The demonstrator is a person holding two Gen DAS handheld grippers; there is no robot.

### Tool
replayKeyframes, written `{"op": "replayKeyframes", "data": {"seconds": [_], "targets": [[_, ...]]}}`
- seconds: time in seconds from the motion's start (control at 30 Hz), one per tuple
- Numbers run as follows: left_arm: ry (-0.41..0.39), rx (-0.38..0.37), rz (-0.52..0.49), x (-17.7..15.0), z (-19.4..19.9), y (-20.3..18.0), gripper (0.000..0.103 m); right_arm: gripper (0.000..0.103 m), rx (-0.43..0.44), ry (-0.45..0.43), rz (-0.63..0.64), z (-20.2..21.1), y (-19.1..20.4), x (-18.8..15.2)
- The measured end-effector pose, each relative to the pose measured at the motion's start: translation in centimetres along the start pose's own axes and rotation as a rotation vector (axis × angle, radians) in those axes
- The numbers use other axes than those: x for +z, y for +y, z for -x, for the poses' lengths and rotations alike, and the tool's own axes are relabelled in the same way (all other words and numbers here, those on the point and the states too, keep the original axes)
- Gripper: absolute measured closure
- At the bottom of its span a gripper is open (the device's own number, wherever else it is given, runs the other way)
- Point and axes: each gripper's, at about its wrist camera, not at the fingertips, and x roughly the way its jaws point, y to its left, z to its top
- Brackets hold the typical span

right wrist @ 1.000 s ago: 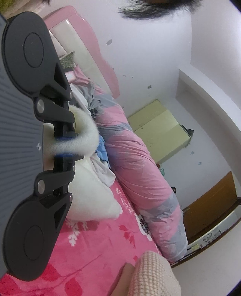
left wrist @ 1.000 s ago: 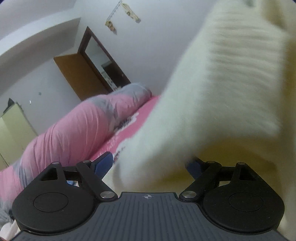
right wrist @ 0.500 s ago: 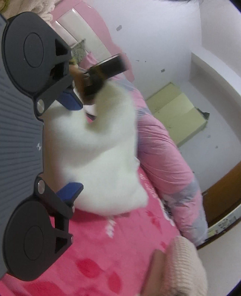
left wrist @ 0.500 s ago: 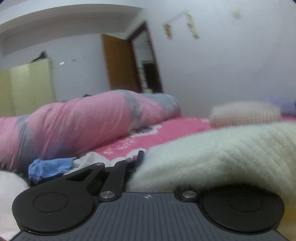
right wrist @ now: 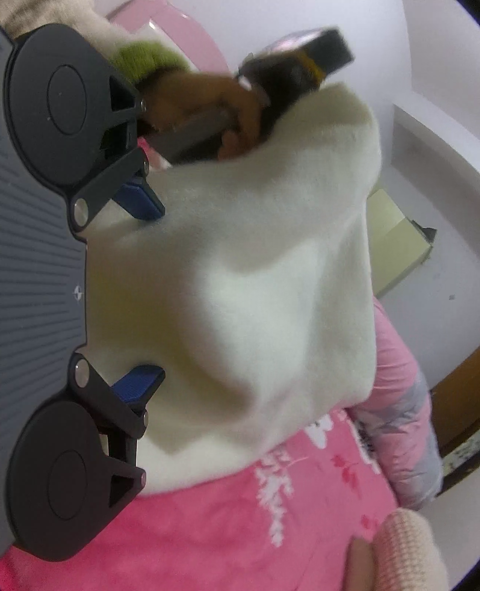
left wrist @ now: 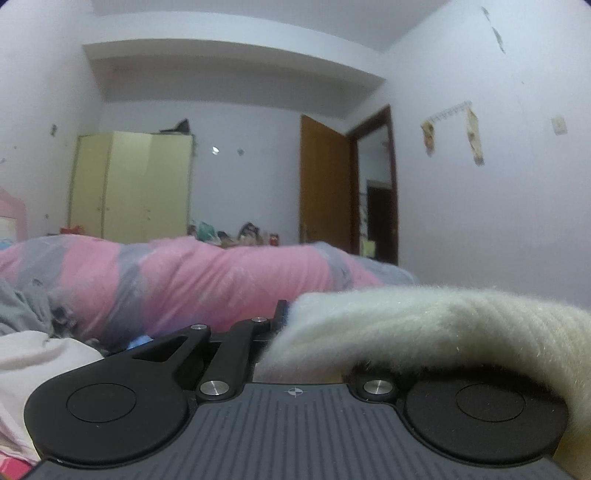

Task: Fold clothes
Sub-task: 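Lift the cream sweater high with both grippers and shake it out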

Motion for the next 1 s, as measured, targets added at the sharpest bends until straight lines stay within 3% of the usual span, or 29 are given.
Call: {"op": "replayKeyframes", "data": {"seconds": [0.2,0.37,0.47,0.53,0.63,0.7,0.73,0.77,0.8,0.87,1.0], "targets": [[-0.049,0.055,0.035,1.8,2.0,1.3,0.095,0.017,0.041,0.024,0.025,-2.0,2.0,1.0],[-0.062,0.078,0.011,3.5,3.2,2.0,0.095,0.003,0.026,-0.027,0.289,-1.4,6.3,-1.7],[-0.056,0.088,-0.004,3.8,3.5,1.7,0.095,0.000,-0.037,-0.024,0.490,-2.4,8.9,-4.7],[-0.051,0.095,-0.005,3.9,3.7,1.6,0.095,0.000,-0.124,-0.046,0.618,-3.5,10.4,-6.5],[-0.045,0.105,-0.007,4.2,3.9,1.4,0.095,0.001,-0.253,-0.105,0.715,-4.8,11.4,-7.7],[-0.051,0.116,0.000,4.3,4.2,1.7,0.095,0.008,-0.287,-0.144,0.682,-4.7,10.9,-7.2],[-0.054,0.121,0.004,4.3,4.3,1.9,0.095,0.019,-0.283,-0.159,0.649,-4.2,10.5,-6.8],[-0.057,0.126,0.008,4.3,4.4,2.1,0.095,0.038,-0.286,-0.175,0.618,-3.7,10.0,-6.3],[-0.061,0.131,0.012,4.4,4.5,2.3,0.095,0.048,-0.295,-0.192,0.589,-3.2,9.6,-5.9],[-0.067,0.142,0.020,4.4,4.8,2.7,0.095,0.080,-0.327,-0.232,0.548,-1.8,8.9,-5.3],[-0.081,0.161,0.036,4.5,5.3,3.3,0.095,0.089,-0.419,-0.355,0.514,0.3,7.6,-2.0]]}}
